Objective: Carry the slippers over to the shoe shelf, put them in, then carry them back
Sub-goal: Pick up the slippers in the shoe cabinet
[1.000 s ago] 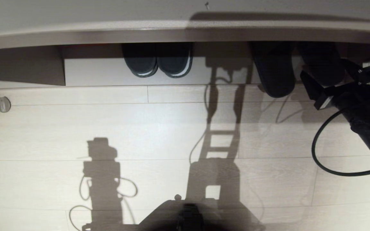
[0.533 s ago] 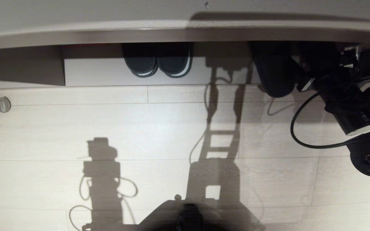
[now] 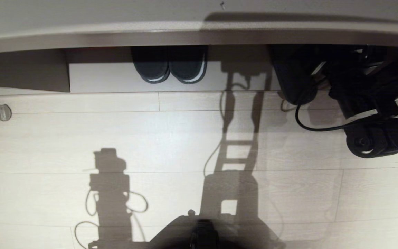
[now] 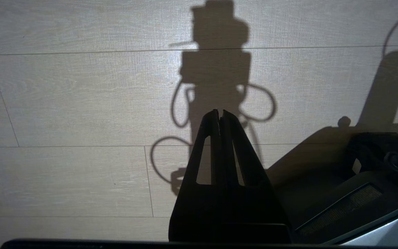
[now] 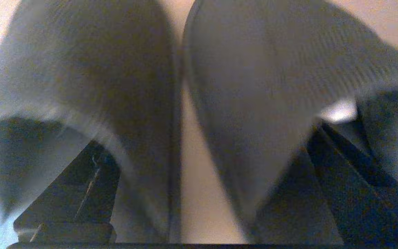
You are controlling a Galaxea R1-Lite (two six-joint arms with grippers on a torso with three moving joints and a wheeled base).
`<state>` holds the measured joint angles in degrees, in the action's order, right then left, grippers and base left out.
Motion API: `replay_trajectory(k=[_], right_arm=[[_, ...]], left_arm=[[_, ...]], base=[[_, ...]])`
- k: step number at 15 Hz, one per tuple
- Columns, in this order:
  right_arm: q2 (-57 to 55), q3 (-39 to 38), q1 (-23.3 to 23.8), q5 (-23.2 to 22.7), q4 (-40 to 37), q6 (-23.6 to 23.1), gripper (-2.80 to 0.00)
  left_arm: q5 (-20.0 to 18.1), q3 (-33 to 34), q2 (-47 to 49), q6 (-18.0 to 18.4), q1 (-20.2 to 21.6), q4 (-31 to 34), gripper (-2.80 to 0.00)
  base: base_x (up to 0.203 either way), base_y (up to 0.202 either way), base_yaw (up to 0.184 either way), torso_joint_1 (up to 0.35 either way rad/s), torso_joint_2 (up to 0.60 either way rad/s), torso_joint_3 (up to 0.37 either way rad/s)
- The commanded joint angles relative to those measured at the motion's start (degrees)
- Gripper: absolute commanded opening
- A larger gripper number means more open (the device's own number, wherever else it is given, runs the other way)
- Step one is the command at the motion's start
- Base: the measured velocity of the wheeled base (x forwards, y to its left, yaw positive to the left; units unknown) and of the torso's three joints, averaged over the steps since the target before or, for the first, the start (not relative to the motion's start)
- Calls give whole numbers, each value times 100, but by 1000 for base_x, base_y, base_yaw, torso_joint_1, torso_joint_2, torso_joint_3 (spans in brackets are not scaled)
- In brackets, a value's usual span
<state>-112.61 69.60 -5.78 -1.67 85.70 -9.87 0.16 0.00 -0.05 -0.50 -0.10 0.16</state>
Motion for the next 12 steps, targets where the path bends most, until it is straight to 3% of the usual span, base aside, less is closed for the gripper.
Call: replay_trajectory(k=[1, 3, 4, 12], right_arm=[[-453, 520, -6, 7, 37, 23, 0], [-752, 987, -14, 42, -13, 95, 0], [-870, 1201, -24, 44, -62, 211, -280], [-450, 1214, -90, 27, -194, 320, -280]], left_arm=[[2, 0, 5, -2, 1, 2, -280], [2, 0, 5, -2, 10, 2, -280], [2, 0, 5, -2, 1, 11, -280], [2, 0, 5, -2, 1, 3, -280]], base=[[0, 0, 0, 0, 0, 0], [0, 0, 0, 0, 0, 0], [0, 0, 0, 0, 0, 0], [0, 0, 0, 0, 0, 0]])
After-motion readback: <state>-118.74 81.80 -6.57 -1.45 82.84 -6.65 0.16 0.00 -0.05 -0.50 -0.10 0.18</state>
